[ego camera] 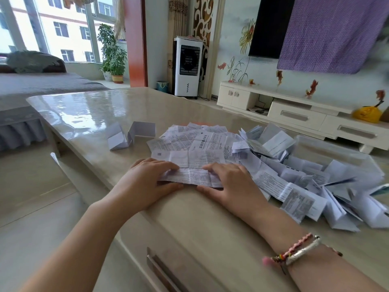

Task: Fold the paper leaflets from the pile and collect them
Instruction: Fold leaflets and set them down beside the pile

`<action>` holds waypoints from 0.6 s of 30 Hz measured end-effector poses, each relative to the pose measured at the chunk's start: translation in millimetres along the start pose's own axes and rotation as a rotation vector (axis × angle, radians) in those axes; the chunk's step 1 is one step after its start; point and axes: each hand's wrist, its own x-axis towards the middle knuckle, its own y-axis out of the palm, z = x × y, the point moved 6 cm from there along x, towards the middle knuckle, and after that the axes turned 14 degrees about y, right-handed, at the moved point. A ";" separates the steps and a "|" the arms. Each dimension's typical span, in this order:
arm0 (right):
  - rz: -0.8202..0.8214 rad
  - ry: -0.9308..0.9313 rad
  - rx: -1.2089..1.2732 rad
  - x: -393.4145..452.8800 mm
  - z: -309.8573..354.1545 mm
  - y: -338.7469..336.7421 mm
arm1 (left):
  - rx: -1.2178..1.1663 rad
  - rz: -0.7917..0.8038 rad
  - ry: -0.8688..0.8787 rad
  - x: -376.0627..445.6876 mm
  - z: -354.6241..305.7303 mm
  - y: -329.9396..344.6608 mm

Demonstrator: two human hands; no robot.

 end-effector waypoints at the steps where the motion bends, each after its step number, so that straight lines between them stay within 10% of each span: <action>1: -0.011 -0.001 0.019 0.4 -1.4 -0.3 | -0.011 -0.015 0.009 0.9 3.7 -1.1; 10: -0.124 0.225 0.385 0.0 -16.1 -22.9 | -0.393 -0.434 -0.209 -4.5 19.7 -21.7; 18: -0.048 0.295 0.145 6.5 -29.2 -6.8 | -0.045 -0.223 -0.135 -0.8 16.5 -8.9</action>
